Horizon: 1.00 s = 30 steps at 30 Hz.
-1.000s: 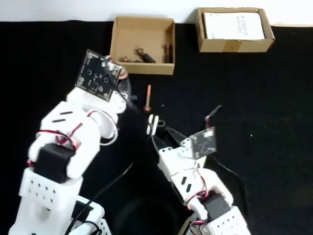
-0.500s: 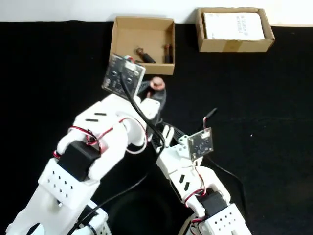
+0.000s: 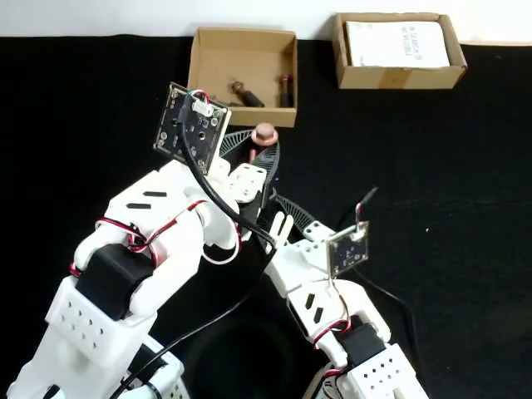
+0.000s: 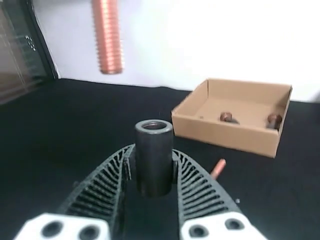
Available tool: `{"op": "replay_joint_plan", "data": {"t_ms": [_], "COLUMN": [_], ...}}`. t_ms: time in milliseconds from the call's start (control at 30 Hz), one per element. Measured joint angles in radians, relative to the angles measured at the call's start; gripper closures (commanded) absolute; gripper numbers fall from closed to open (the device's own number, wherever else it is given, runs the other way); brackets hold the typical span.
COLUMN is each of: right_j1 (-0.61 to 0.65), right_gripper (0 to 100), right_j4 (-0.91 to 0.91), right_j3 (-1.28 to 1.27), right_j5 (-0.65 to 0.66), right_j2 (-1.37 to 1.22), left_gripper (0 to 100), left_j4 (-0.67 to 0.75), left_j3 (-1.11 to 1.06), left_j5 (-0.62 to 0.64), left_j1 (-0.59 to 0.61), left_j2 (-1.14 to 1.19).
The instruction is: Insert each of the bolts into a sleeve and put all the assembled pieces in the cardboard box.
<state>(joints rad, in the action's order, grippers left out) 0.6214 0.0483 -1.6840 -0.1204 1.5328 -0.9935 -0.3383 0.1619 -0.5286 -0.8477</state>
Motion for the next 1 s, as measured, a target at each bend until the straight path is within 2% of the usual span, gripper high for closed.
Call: {"op": "replay_joint_plan", "data": {"t_ms": [233,1000], "right_j1": [0.0,0.0], "right_gripper": [99.2,99.2], "right_j4": [-0.011,-0.011], "right_j3": [0.0,0.0], "right_j5": [0.107,0.114], "right_j2": [0.0,-0.002], "left_gripper": [99,99], "left_j4": [-0.002,0.16], "left_j3": [0.0,-0.199], "left_j5": [0.0,-0.003], "left_j1": [0.0,0.0], "left_j2": [0.0,0.0]}}
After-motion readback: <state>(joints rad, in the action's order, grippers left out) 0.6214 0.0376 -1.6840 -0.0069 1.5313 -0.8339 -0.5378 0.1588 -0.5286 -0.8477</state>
